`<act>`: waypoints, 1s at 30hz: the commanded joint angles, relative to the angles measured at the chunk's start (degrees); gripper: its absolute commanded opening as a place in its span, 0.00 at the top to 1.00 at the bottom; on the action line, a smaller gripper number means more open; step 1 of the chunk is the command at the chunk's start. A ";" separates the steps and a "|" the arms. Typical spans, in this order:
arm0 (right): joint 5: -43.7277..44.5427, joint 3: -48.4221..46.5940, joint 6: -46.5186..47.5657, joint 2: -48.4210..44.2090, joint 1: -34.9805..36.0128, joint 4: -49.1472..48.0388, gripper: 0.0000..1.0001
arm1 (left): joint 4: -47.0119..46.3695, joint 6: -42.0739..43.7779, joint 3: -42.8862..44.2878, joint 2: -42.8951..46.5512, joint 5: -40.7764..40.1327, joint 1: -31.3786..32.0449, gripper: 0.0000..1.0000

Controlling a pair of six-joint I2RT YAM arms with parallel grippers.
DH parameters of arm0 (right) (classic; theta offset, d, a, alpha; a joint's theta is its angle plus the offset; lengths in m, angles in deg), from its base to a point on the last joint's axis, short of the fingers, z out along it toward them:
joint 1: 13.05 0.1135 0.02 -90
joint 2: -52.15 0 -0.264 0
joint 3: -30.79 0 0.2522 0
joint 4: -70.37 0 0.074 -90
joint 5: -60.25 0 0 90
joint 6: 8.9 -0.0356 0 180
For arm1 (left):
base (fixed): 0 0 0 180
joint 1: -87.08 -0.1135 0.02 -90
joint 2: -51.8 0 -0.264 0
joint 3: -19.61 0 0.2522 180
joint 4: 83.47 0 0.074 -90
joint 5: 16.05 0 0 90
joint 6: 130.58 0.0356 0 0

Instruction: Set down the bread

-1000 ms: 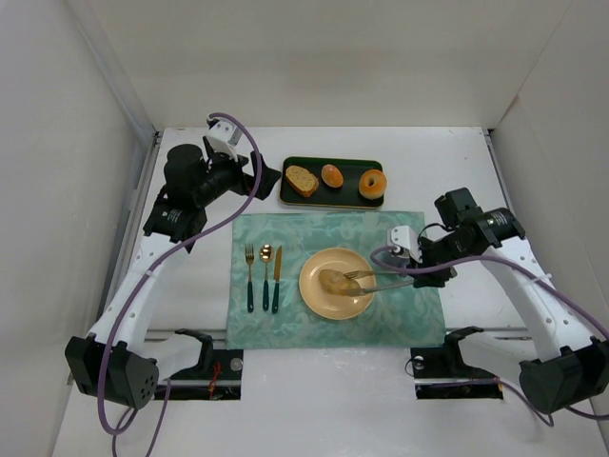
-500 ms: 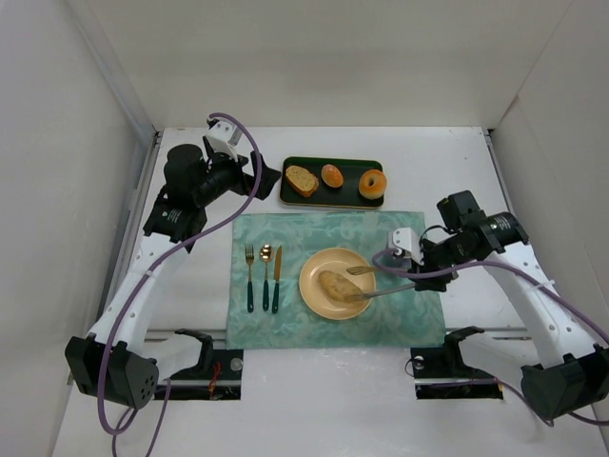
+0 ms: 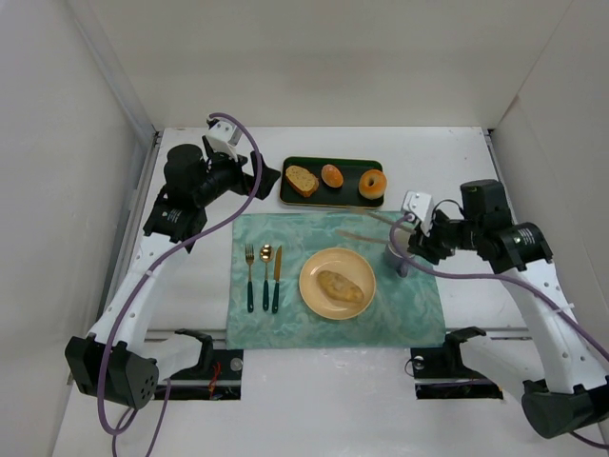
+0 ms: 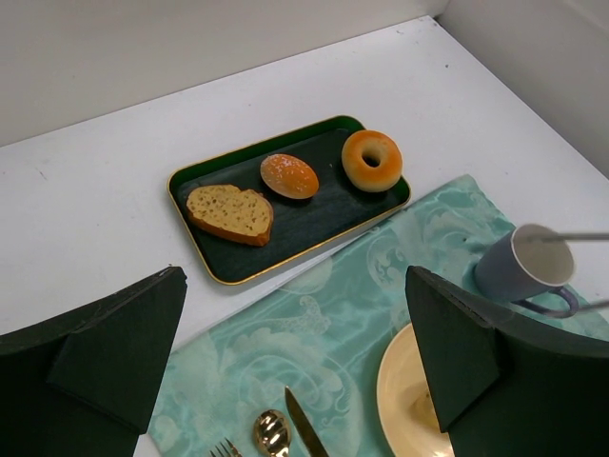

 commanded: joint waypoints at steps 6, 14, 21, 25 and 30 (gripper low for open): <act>3.85 -2.23 -13.88 3.58 -10.59 -22.86 0.47 | -2.35 0.79 -0.22 2.15 0.05 0.16 0.00; 7.08 -0.03 -20.31 12.99 -30.79 -35.89 0.47 | -2.35 0.79 -0.22 3.73 0.58 0.16 0.00; 11.31 4.88 -20.84 17.83 -37.85 -41.17 0.47 | -2.35 0.79 -0.22 3.73 1.19 0.16 0.00; 12.11 7.53 -20.23 20.55 -38.38 -41.96 0.47 | -2.35 0.26 -0.22 3.73 1.19 0.16 0.00; 12.11 8.06 -20.23 25.20 -38.91 -41.96 0.47 | -2.35 0.26 -0.22 3.21 -0.29 0.16 0.00</act>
